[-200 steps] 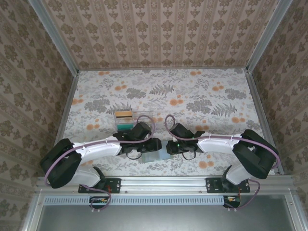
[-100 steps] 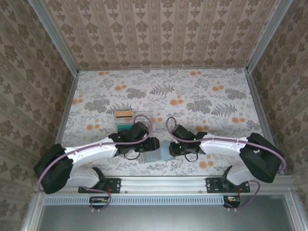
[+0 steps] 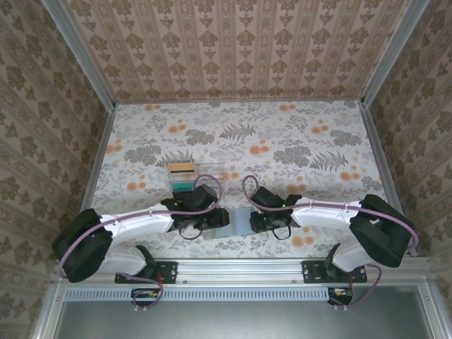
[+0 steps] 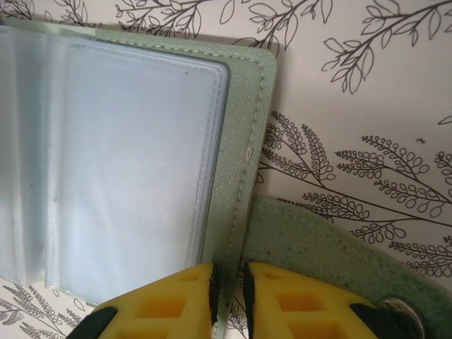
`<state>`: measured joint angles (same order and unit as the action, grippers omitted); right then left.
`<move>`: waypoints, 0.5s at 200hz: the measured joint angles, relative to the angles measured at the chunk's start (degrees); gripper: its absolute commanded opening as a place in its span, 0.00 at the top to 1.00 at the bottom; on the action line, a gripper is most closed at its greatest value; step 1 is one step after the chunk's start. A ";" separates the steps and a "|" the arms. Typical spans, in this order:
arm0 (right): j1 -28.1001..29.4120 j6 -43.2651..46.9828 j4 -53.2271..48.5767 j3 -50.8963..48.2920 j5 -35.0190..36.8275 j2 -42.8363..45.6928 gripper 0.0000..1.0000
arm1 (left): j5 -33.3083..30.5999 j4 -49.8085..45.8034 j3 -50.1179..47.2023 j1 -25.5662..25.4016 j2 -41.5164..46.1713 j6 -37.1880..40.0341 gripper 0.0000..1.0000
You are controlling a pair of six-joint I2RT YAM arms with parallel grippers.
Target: Take the credit cards out of the card holder
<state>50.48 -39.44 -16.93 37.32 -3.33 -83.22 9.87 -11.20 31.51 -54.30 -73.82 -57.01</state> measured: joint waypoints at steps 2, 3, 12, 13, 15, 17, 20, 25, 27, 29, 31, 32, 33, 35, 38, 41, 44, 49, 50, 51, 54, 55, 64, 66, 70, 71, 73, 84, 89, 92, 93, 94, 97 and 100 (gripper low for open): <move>0.00 0.00 0.00 0.02 0.00 0.00 0.79 | 0.00 0.00 0.00 0.00 -0.04 0.00 0.44; 0.00 0.00 0.00 0.02 0.00 0.00 0.79 | 0.00 0.00 0.00 0.00 -0.04 0.00 0.44; 0.00 0.00 0.00 0.04 0.00 -0.02 0.79 | 0.00 0.00 0.00 0.00 -0.20 0.00 0.44; 0.00 0.00 0.00 0.04 0.00 -0.02 0.79 | 0.00 0.00 0.00 0.00 -0.20 0.00 0.44; 0.00 0.00 0.00 0.04 0.00 -0.04 0.79 | 0.00 0.02 0.00 0.00 -0.26 0.00 0.45; 0.02 0.00 0.00 0.04 0.00 -0.04 0.79 | 0.00 0.02 0.00 0.00 -0.31 0.00 0.45; 0.02 0.00 0.00 0.07 0.00 -0.04 0.79 | 0.00 0.04 0.00 0.00 -0.39 -0.02 0.45; 0.04 0.00 0.00 0.07 0.00 -0.04 0.79 | 0.07 0.09 0.00 0.00 -0.55 0.00 0.45; 0.04 0.00 0.00 0.07 0.00 -0.04 0.79 | 0.09 0.11 0.00 0.00 -0.61 0.00 0.45; 0.04 0.00 0.00 0.07 0.00 -0.04 0.79 | 0.15 0.15 0.00 0.00 -0.68 0.00 0.45; 0.04 0.00 0.00 0.07 0.00 -0.04 0.79 | 0.22 0.20 0.00 0.00 -0.72 0.00 0.45; 0.04 0.00 0.00 0.07 0.00 -0.04 0.79 | 0.24 0.24 0.00 0.00 -0.76 0.00 0.45; 0.04 0.00 0.00 0.07 0.00 -0.04 0.79 | 0.24 0.26 0.00 0.00 -0.76 0.00 0.45; 0.04 0.00 0.00 0.07 0.00 -0.04 0.79 | 0.28 0.39 0.00 0.00 -0.85 0.00 0.45; 0.04 0.00 0.00 0.07 0.00 -0.04 0.79 | 0.42 0.50 0.00 0.00 -0.92 0.00 0.45; 0.04 0.00 0.00 0.07 0.00 -0.04 0.79 | 0.48 0.63 0.00 0.00 -1.01 0.00 0.45; 0.04 0.00 0.00 0.07 0.00 -0.04 0.80 | 0.61 0.81 0.00 0.00 -1.11 0.00 0.45; 0.04 0.00 0.00 0.07 0.00 -0.04 0.79 | 0.81 1.09 0.00 0.00 -1.25 0.00 0.45; 0.04 0.00 0.02 0.07 0.00 -0.04 0.79 | 0.85 1.16 0.00 0.00 -1.29 0.02 0.45; 0.04 0.00 0.02 0.07 0.00 -0.04 0.79 | 0.87 1.18 0.00 0.00 -1.31 0.00 0.45; 0.04 0.00 0.02 0.07 0.00 -0.04 0.79 | 0.96 1.38 0.00 0.00 -1.38 0.00 0.45; 0.04 0.00 0.00 0.07 0.00 -0.04 0.79 | 1.03 1.44 0.00 0.00 -1.40 0.00 0.45; 0.04 0.00 0.02 0.07 0.00 -0.07 0.79 | 1.49 2.10 0.00 0.00 -1.66 0.02 0.45; 0.04 0.00 0.02 0.07 0.00 -0.09 0.79 | 1.57 2.29 0.00 0.00 -1.75 0.02 0.45; 0.04 0.00 0.02 0.07 0.00 -0.11 0.79 | 1.84 2.64 0.00 0.00 -1.88 0.02 0.45; 0.04 0.00 0.02 0.07 0.00 -0.11 0.79 | 1.88 2.71 0.00 0.00 -1.90 0.02 0.45; 0.04 0.00 0.02 0.07 0.00 -0.11 0.79 | 1.99 2.93 0.00 0.00 -1.97 0.04 0.45; 0.04 -0.02 0.04 0.07 0.00 -0.15 0.79 | 2.56 3.87 0.00 0.00 -2.25 0.04 0.45; 0.04 -0.04 0.04 0.07 0.00 -0.15 0.79 | 2.80 4.28 0.00 0.00 -2.32 0.04 0.45; 0.04 -0.04 0.04 0.07 0.00 -0.15 0.79 | 2.97 4.46 0.00 0.02 -2.34 0.07 0.45; 0.04 -0.04 0.04 0.07 0.00 -0.15 0.80 | 3.02 4.52 0.00 0.00 -2.34 0.07 0.45; 0.04 -0.04 0.04 0.07 0.00 -0.15 0.80 | 3.06 4.57 0.00 0.00 -2.34 0.07 0.45; 0.04 -0.07 0.04 0.07 0.00 -0.15 0.79 | 3.26 4.83 0.00 0.00 -2.36 0.07 0.44; 0.04 -0.11 0.04 0.07 0.00 -0.15 0.79 | 3.41 5.01 0.00 0.00 -2.36 0.07 0.44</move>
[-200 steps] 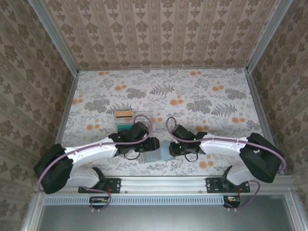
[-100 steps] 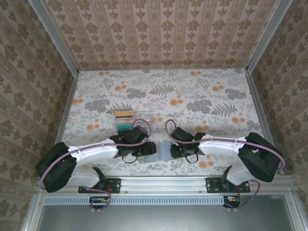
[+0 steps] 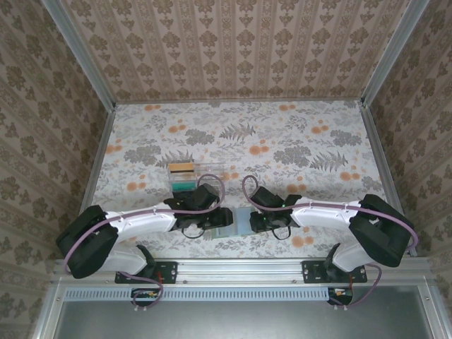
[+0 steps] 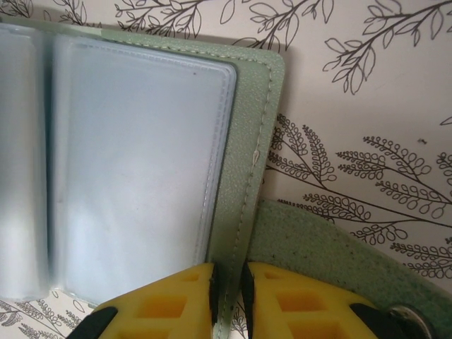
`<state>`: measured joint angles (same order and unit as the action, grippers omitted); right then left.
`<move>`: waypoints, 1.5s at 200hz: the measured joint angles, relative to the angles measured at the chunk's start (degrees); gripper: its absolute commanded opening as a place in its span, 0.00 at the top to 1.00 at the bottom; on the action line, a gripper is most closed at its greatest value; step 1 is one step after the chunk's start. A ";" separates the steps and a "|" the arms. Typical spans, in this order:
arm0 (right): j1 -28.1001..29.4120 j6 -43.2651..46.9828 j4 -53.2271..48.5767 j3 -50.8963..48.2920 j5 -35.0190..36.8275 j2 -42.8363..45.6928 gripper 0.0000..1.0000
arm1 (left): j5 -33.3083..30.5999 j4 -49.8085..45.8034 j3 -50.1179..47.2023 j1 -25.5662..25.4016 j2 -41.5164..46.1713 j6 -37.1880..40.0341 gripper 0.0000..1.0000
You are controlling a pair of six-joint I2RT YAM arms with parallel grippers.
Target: Take the credit cards out of the card holder
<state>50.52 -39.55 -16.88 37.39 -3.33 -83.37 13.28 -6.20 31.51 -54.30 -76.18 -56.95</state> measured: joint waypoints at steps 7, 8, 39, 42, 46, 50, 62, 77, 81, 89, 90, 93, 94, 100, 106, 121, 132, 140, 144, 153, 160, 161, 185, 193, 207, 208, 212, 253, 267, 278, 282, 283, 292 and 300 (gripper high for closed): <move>0.00 -0.11 0.00 0.00 0.00 0.00 0.79 | 0.44 0.66 0.00 0.00 0.00 0.02 0.44; 0.00 -0.13 0.00 0.00 0.00 0.00 0.80 | 0.46 0.72 0.00 0.00 0.00 0.02 0.44; 0.00 -0.33 0.09 0.00 0.00 0.00 0.80 | 1.79 3.06 0.00 0.00 0.00 0.28 0.42; 0.00 -0.35 0.09 0.00 0.00 0.00 0.79 | 1.88 3.23 0.00 0.00 0.00 0.31 0.42; 0.00 -0.37 0.11 0.00 0.00 0.00 0.79 | 1.99 3.30 0.00 0.00 0.00 0.42 0.42; 0.00 -0.39 0.13 0.00 0.00 0.00 0.79 | 2.05 3.43 0.00 0.00 0.00 0.44 0.42; 0.00 -0.61 0.15 0.00 0.00 -0.02 0.79 | 2.23 3.56 0.00 0.00 0.00 0.48 0.42; 0.00 -0.79 0.20 0.00 0.00 -0.07 0.80 | 2.49 3.82 0.00 0.00 0.00 0.61 0.42; 0.00 -0.79 0.20 0.00 0.00 -0.07 0.80 | 2.58 3.89 0.00 0.00 -0.02 0.63 0.42; 0.00 -0.81 0.20 0.00 0.00 -0.09 0.79 | 2.78 4.13 0.04 0.00 -0.13 0.79 0.42; 0.00 -0.81 0.20 0.00 0.00 -0.09 0.79 | 2.80 4.15 0.04 0.00 -0.15 0.83 0.42; 0.00 -0.85 0.20 0.00 0.00 -0.11 0.80 | 2.89 4.15 0.09 0.00 -0.24 0.87 0.42; 0.00 -0.90 0.22 0.00 0.00 -0.11 0.79 | 2.91 4.15 0.13 0.00 -0.28 0.90 0.42; 0.00 -0.96 0.24 0.00 0.00 -0.15 0.80 | 3.10 4.15 0.35 0.00 -0.57 1.09 0.42; 0.00 -0.96 0.28 0.00 0.00 -0.17 0.79 | 3.37 4.15 0.72 0.00 -1.01 1.31 0.42; 0.00 -1.01 0.35 0.00 0.00 -0.17 0.80 | 4.07 4.17 2.34 0.00 -2.49 1.92 0.42; 0.00 -1.03 0.37 0.00 0.00 -0.22 0.79 | 4.81 4.17 4.22 -0.04 -4.04 2.64 0.42; 0.00 -1.16 0.37 0.00 0.00 -0.22 0.79 | 5.46 4.24 5.73 -0.09 -5.25 3.08 0.42; 0.00 -1.20 0.37 0.00 0.00 -0.22 0.79 | 5.81 4.33 6.58 -0.11 -5.92 3.37 0.42; 0.00 -1.25 0.37 0.00 0.04 -0.20 0.79 | 6.64 4.42 8.52 -0.20 -7.41 3.98 0.42; 0.00 -1.36 0.37 0.00 0.09 -0.17 0.79 | 7.17 4.52 10.12 -0.42 -8.52 4.42 0.42; 0.00 -1.40 0.37 0.00 0.11 -0.15 0.79 | 7.19 4.52 10.25 -0.44 -8.63 4.52 0.42; -0.04 -2.29 0.83 -0.76 0.33 0.66 0.79 | 7.50 2.69 12.20 -0.48 -10.14 6.08 0.42; 0.02 -2.29 0.98 -0.87 0.39 0.83 0.79 | 7.52 2.47 12.26 -0.48 -10.08 6.23 0.42; 0.17 -2.29 1.33 -1.07 0.48 0.92 0.79 | 7.34 2.08 12.24 -0.52 -9.66 6.25 0.42; 0.17 -2.27 1.36 -1.07 0.48 0.94 0.79 | 7.32 1.99 12.22 -0.52 -9.62 6.25 0.42; 0.17 -2.29 1.44 -1.09 0.55 0.92 0.79 | 7.26 1.81 12.13 -0.52 -9.22 6.23 0.42; 0.24 -2.29 1.51 -1.14 0.61 0.92 0.79 | 3.43 0.13 7.52 0.20 2.08 5.22 0.44; 0.24 -2.29 1.53 -1.14 0.61 0.92 0.79 | 1.68 -1.16 4.85 0.85 6.27 4.22 0.45; 0.26 -2.29 1.53 -1.14 0.61 0.92 0.79 | 0.48 -2.32 2.45 1.55 8.85 3.45 0.45; 0.26 -2.29 1.55 -1.14 0.61 0.92 0.79 | 0.22 -2.62 1.55 1.79 9.53 3.17 0.45; 0.26 -2.27 1.55 -1.14 0.61 0.92 0.79 | 0.15 -2.69 1.38 1.84 9.66 3.13 0.45; 0.26 -2.29 1.60 -1.14 0.61 0.92 0.79 | -0.42 -3.48 -0.52 2.36 10.75 2.36 0.45; 0.26 -2.27 1.60 -1.14 0.61 0.92 0.79 | -0.83 -4.11 -1.88 2.67 11.23 1.81 0.45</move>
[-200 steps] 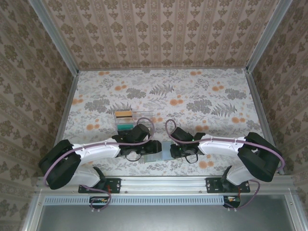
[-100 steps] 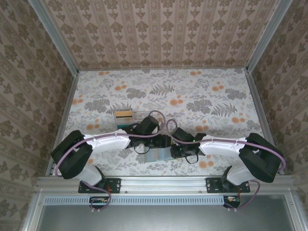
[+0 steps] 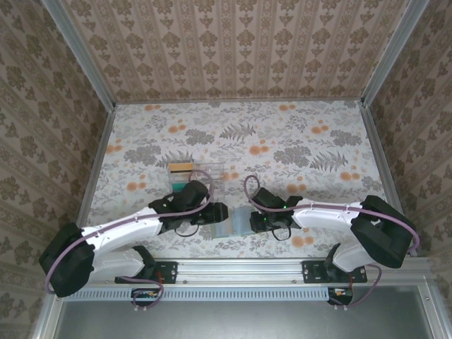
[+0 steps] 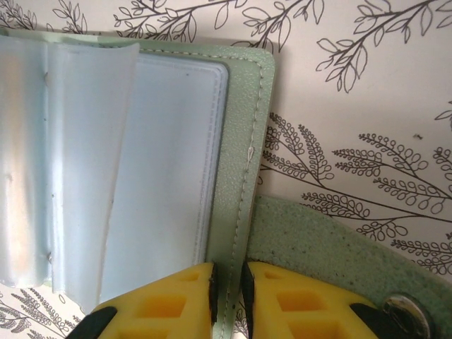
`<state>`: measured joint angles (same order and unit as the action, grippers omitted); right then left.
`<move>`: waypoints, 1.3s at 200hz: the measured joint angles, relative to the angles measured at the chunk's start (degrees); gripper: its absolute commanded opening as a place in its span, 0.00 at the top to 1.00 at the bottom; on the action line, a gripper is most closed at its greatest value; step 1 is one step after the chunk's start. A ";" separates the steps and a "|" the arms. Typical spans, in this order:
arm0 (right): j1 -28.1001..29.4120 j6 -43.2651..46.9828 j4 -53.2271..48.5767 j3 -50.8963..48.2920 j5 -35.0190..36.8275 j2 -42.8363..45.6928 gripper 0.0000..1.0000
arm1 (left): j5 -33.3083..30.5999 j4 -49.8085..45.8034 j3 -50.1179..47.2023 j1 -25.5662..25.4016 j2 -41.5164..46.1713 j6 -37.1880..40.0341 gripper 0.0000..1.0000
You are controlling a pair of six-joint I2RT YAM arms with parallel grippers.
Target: Take the credit cards out of the card holder
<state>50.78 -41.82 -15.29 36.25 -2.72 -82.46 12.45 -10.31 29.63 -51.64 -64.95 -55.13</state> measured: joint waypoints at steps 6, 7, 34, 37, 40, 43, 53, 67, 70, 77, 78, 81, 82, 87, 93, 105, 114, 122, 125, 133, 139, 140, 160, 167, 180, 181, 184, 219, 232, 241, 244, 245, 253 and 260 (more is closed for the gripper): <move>0.00 0.00 0.00 0.00 0.00 0.00 0.79 | -0.33 -0.52 -0.72 0.04 0.11 -0.39 0.45; 0.00 0.00 0.00 0.00 0.00 0.00 0.79 | -0.33 -0.63 -0.87 0.04 0.11 -0.44 0.45; 0.00 0.00 0.02 0.02 0.00 -0.04 0.79 | -0.68 -1.05 -2.43 0.09 0.04 -1.40 0.46; 0.00 0.00 0.04 0.02 0.00 -0.04 0.79 | -0.68 -0.96 -2.47 0.09 0.02 -1.46 0.46; 0.00 0.00 0.04 0.02 0.00 -0.04 0.79 | -0.68 -0.83 -2.51 0.09 -0.04 -1.53 0.46; 0.00 0.00 0.02 0.02 0.00 -0.04 0.79 | -0.70 -0.63 -2.58 0.09 -0.11 -1.68 0.46; 0.00 -0.02 0.02 0.02 -0.02 -0.04 0.79 | -0.63 -0.07 -2.67 0.09 -0.63 -1.88 0.46; 0.00 0.00 0.02 0.02 -0.02 -0.04 0.79 | -0.33 0.74 -2.69 0.09 -1.62 -1.92 0.47; 0.00 0.00 0.04 0.02 0.00 -0.04 0.79 | -0.28 0.92 -2.69 0.09 -1.79 -1.92 0.47; 0.00 -0.02 0.04 0.02 0.00 -0.04 0.79 | -0.22 1.36 -2.75 0.09 -2.12 -1.92 0.46; 0.00 -0.02 0.04 0.02 0.00 -0.04 0.79 | -0.22 1.38 -2.75 0.09 -2.14 -1.92 0.47; 0.00 -0.02 0.04 0.00 0.00 -0.04 0.79 | -0.17 1.57 -2.78 0.09 -2.25 -1.92 0.47; 0.00 -0.02 0.04 0.02 0.00 -0.04 0.79 | -0.15 1.66 -2.78 0.09 -2.27 -1.95 0.47; 0.00 -0.02 0.04 0.02 0.00 -0.04 0.79 | -0.07 1.86 -2.78 0.09 -2.38 -1.95 0.47; 0.00 -0.02 0.04 0.02 0.00 -0.04 0.79 | -0.07 2.19 -2.78 0.09 -2.51 -1.95 0.47; 0.00 -0.02 0.04 0.00 0.00 -0.04 0.79 | -0.04 2.64 -2.78 0.09 -2.71 -1.92 0.47; 0.00 -0.02 0.04 0.02 -0.02 -0.04 0.79 | -0.02 3.02 -2.78 0.09 -2.89 -1.95 0.47; 0.00 -0.04 0.07 0.00 -0.02 -0.04 0.79 | 0.17 3.37 -2.78 0.09 -3.21 -1.95 0.47; 0.00 -0.04 0.07 0.00 -0.02 -0.04 0.79 | 0.22 3.48 -2.78 0.09 -3.32 -1.95 0.47; 0.00 -0.04 0.07 0.02 0.00 -0.04 0.79 | 0.42 3.74 -2.78 0.09 -3.80 -1.95 0.47; 0.00 -0.04 0.07 0.02 -0.02 -0.04 0.79 | 0.50 3.85 -2.78 0.09 -4.13 -1.95 0.47; 0.00 -0.04 0.07 0.00 0.00 -0.04 0.79 | 0.55 3.89 -2.78 0.09 -4.22 -1.95 0.47; 0.00 -0.20 0.09 0.00 -0.02 -0.04 0.79 | 0.94 4.39 -2.78 0.09 -5.25 -1.95 0.47; 0.00 -0.22 0.09 0.00 -0.02 -0.04 0.79 | 1.09 4.57 -2.78 0.09 -5.62 -1.92 0.47; 0.00 -0.20 0.09 0.00 -0.02 -0.04 0.79 | 1.27 4.85 -2.78 0.09 -6.32 -1.95 0.47; 0.00 -0.22 0.09 0.00 -0.02 -0.04 0.79 | 1.27 4.87 -2.78 0.09 -6.36 -1.95 0.47; 0.00 -0.22 0.09 0.00 -0.02 -0.04 0.79 | 1.31 4.98 -2.78 0.09 -6.49 -1.95 0.47; 0.00 -0.22 0.09 0.00 0.00 -0.04 0.79 | 1.75 6.51 -2.78 -0.07 -7.82 -1.97 0.47; 0.00 -0.22 0.09 0.00 0.00 -0.04 0.79 | 2.01 7.23 -2.78 -0.07 -8.41 -1.99 0.47; 0.00 -0.22 0.09 0.00 -0.02 -0.04 0.79 | 2.16 7.78 -2.78 -0.07 -8.76 -2.08 0.46; 0.00 -0.22 0.09 0.00 0.00 -0.04 0.79 | 2.25 7.89 -2.78 -0.07 -8.85 -2.10 0.46; 0.00 -0.22 0.09 0.00 0.00 -0.04 0.79 | 2.29 8.00 -2.78 -0.07 -8.87 -2.10 0.46; 0.00 -0.22 0.09 0.00 0.00 -0.04 0.79 | 2.43 8.50 -2.78 -0.09 -9.18 -2.10 0.44; 0.00 -0.22 0.07 0.00 -0.02 -0.04 0.79 | 2.60 9.03 -2.75 -0.13 -9.42 -2.10 0.43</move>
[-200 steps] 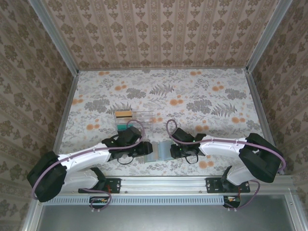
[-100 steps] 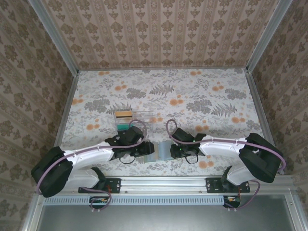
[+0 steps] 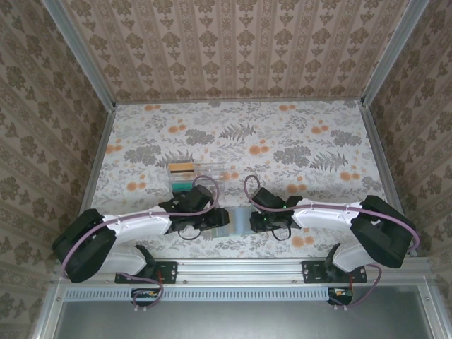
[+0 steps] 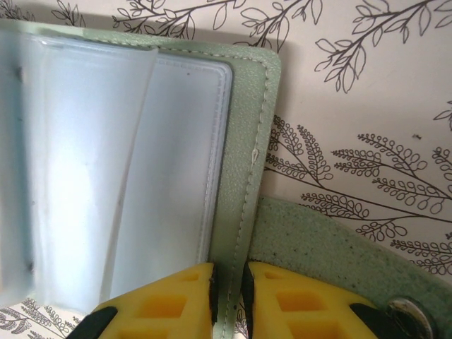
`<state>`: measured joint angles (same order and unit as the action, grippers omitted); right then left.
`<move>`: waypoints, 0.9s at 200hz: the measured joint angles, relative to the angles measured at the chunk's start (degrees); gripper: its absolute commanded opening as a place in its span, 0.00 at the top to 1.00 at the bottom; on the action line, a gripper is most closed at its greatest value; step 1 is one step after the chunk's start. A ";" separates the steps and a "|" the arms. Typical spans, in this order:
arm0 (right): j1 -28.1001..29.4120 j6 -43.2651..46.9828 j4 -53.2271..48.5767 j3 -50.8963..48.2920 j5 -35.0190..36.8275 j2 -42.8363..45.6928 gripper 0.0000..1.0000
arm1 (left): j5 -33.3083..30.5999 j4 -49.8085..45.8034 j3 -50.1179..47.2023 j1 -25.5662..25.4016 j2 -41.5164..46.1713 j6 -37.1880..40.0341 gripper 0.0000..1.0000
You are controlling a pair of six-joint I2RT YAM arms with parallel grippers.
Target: Take the credit cards out of the card holder
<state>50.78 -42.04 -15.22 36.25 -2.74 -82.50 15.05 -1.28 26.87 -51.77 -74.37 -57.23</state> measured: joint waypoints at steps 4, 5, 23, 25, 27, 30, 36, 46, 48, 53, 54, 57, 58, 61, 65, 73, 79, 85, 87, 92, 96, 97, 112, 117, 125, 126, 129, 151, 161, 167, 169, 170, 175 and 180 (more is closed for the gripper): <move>0.00 0.00 0.00 0.00 0.02 0.00 0.79 | 0.11 0.24 0.00 0.00 -0.09 -0.02 0.43; 0.00 0.00 0.00 0.00 0.00 0.00 0.79 | 0.13 0.31 0.00 0.00 -0.11 -0.02 0.43; 0.00 0.00 0.02 0.00 0.00 0.00 0.79 | 0.46 1.20 0.11 -0.11 -0.61 0.00 0.41; 0.00 -0.02 0.02 0.00 0.02 0.00 0.79 | 0.50 1.31 0.15 -0.13 -0.68 0.00 0.41; 0.00 0.00 0.00 0.00 0.02 0.00 0.79 | 0.57 1.38 0.15 -0.15 -0.70 0.02 0.40; 0.00 0.00 0.00 0.00 0.02 0.00 0.79 | 0.59 1.51 0.15 -0.22 -0.70 -0.02 0.40; 0.00 0.00 0.02 0.00 0.00 0.00 0.79 | 0.66 1.66 0.15 -0.28 -0.70 0.02 0.40; 0.00 0.00 0.02 0.00 0.02 0.00 0.80 | 0.83 1.79 0.22 -0.33 -0.70 0.00 0.40; 0.00 0.00 0.02 0.00 0.02 0.00 0.79 | 0.83 1.79 0.22 -0.33 -0.70 0.00 0.40; 0.00 0.00 0.00 0.00 0.02 0.00 0.80 | 0.85 1.77 0.26 -0.33 -0.68 0.00 0.40; 0.00 0.00 0.02 0.00 0.02 0.00 0.79 | 0.85 1.77 0.26 -0.33 -0.68 0.00 0.40; 0.00 0.00 0.02 0.00 0.02 0.00 0.79 | 0.85 1.77 0.26 -0.33 -0.68 0.02 0.40; 0.00 0.00 0.00 0.00 0.02 0.00 0.79 | 0.85 1.77 0.28 -0.33 -0.68 0.02 0.40; 0.00 0.00 0.02 0.00 0.02 0.00 0.79 | 0.85 1.75 0.28 -0.33 -0.63 0.02 0.40; 0.00 0.00 0.00 0.00 0.02 0.00 0.79 | 0.85 1.70 0.31 -0.33 -0.57 0.00 0.40; 0.00 0.00 0.00 0.00 0.02 0.00 0.79 | 0.81 1.55 0.31 -0.33 -0.26 0.00 0.40; 0.00 0.00 0.00 0.00 0.02 0.00 0.79 | 0.79 1.27 0.31 -0.33 0.11 0.00 0.40; 0.00 0.00 0.02 0.00 0.00 0.00 0.79 | 0.72 0.85 0.31 -0.33 0.68 0.00 0.40; 0.00 0.00 0.02 0.00 0.00 0.00 0.79 | 0.72 0.76 0.31 -0.33 0.92 0.02 0.40; 0.00 0.00 0.02 0.00 0.00 0.00 0.79 | 0.63 0.44 0.31 -0.35 1.49 0.02 0.40; 0.00 0.00 0.02 0.00 0.00 0.00 0.79 | 0.57 0.31 0.31 -0.37 2.08 0.00 0.40; 0.00 0.00 0.02 0.00 0.00 0.00 0.79 | 0.55 0.28 0.31 -0.39 2.16 0.02 0.40; 0.00 0.00 0.04 0.00 0.00 -0.07 0.79 | 0.50 0.22 0.31 -0.46 4.24 0.02 0.40; 0.00 0.00 0.07 0.00 0.00 -0.11 0.79 | 0.44 0.26 0.31 -0.48 4.72 0.02 0.40; 0.00 0.00 0.09 0.00 0.00 -0.13 0.79 | 0.35 0.33 0.31 -0.57 5.18 0.02 0.40; 0.00 -0.02 0.09 0.00 0.00 -0.13 0.79 | 0.37 0.37 0.31 -0.59 5.22 0.02 0.40; 0.00 -0.02 0.11 0.00 0.02 -0.13 0.79 | 0.37 0.46 0.31 -0.66 5.25 0.02 0.40; 0.00 -0.02 0.24 0.00 0.00 -0.28 0.80 | 0.46 0.50 0.33 -0.70 4.85 0.02 0.41; 0.00 -0.02 0.24 0.00 0.02 -0.28 0.79 | 0.59 0.57 0.33 -0.70 4.42 0.02 0.40; 0.00 -0.04 0.24 0.00 0.02 -0.28 0.79 | 0.66 0.61 0.33 -0.70 4.15 0.02 0.41; 0.00 -0.04 0.24 0.00 0.00 -0.28 0.79 | 0.70 0.68 0.33 -0.70 4.00 0.02 0.40; 0.00 -0.04 0.24 0.00 0.00 -0.28 0.79 | 0.76 0.68 0.33 -0.70 3.93 0.02 0.40; 0.00 -0.07 0.24 0.00 0.02 -0.28 0.79 | 0.85 0.85 0.33 -0.70 3.69 0.02 0.41; 0.00 -0.17 0.24 0.00 0.00 -0.28 0.79 | 1.05 0.98 0.37 -0.70 3.43 0.02 0.40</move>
<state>50.78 -42.22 -14.98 36.25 -2.74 -82.78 16.10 -0.30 27.24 -52.47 -70.94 -57.21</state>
